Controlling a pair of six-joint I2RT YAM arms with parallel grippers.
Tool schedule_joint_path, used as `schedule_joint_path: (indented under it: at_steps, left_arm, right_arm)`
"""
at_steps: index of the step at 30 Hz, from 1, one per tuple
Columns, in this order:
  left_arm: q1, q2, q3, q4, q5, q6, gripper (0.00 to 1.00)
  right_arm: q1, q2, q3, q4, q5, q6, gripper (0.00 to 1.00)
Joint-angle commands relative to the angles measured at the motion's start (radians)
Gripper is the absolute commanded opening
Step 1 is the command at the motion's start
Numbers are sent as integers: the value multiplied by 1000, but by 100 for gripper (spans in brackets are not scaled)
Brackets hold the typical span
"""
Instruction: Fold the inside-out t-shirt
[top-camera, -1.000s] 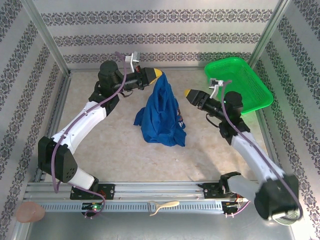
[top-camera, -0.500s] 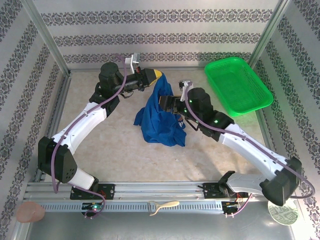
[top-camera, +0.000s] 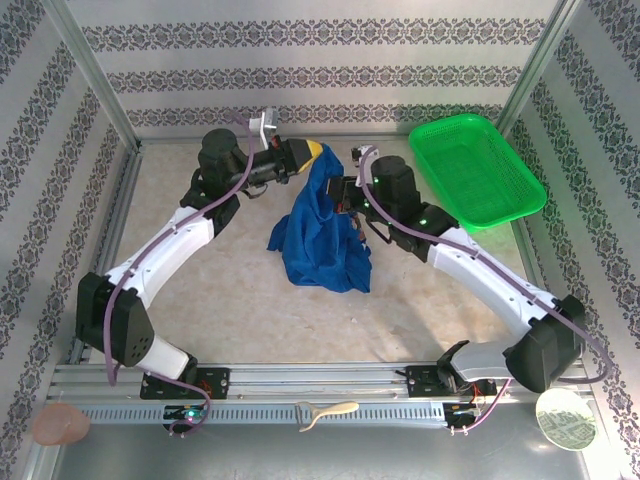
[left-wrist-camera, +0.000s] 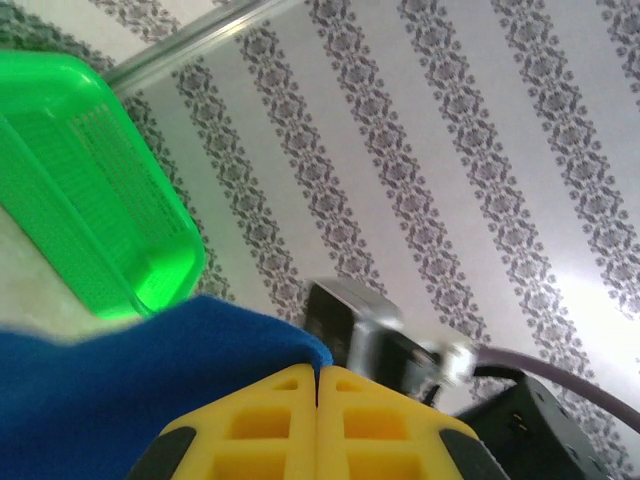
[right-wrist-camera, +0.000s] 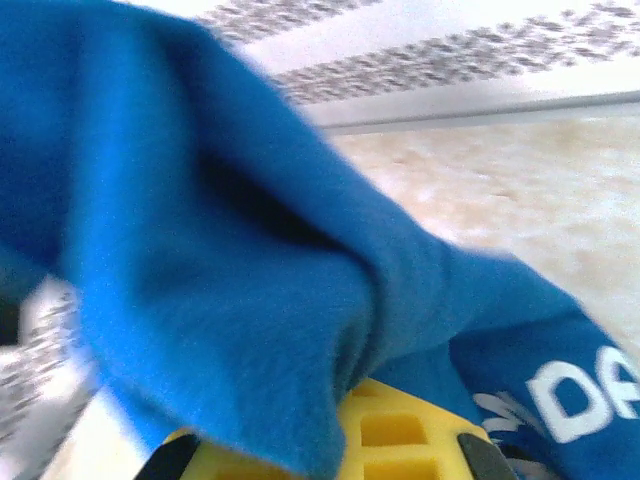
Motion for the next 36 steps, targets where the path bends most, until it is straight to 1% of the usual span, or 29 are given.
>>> schedule_joint_path:
  at_steps: [1, 3, 4, 6, 10, 13, 15, 17, 19, 22, 25, 30, 33, 36]
  left_arm:
    - [61, 102, 84, -39, -34, 30, 22]
    - [86, 149, 101, 34, -11, -3, 34]
    - [97, 159, 102, 45, -4, -10, 40]
    - [111, 152, 90, 59, 25, 1, 45]
    - [119, 48, -16, 46, 49, 65, 53]
    - [118, -40, -106, 58, 64, 102, 56]
    - [113, -90, -143, 38, 70, 136, 58]
    - [101, -124, -143, -31, 76, 201, 60]
    - [75, -149, -135, -127, 82, 294, 61]
    - [50, -159, -121, -294, 22, 413, 63]
    - [47, -102, -115, -310, 7, 416, 63]
    - [35, 10, -89, -233, 75, 355, 63]
    - [12, 36, -85, -198, 121, 332, 64]
    - [-5, 39, -107, -155, 138, 304, 65]
  right_arm:
    - [-27, -103, -26, 150, -268, -5, 0]
    - [-65, -139, -73, 237, -351, 53, 0]
    - [-82, -155, -97, 281, -378, 88, 0]
    - [-108, -178, -137, 352, -412, 140, 0]
    - [-135, -212, -194, 396, -393, 182, 0]
    - [-139, -228, -223, 419, -381, 197, 0]
    - [-138, -231, -235, 432, -386, 205, 0]
    - [-137, -234, -245, 440, -392, 211, 0]
    - [-138, -241, -255, 440, -405, 208, 0]
    - [-140, -250, -258, 433, -438, 208, 0]
    - [-140, -263, -268, 411, -447, 205, 0]
    - [-142, -279, -306, 416, -447, 200, 0]
    - [-140, -278, -334, 440, -440, 203, 0]
    - [-139, -265, -344, 460, -442, 203, 0]
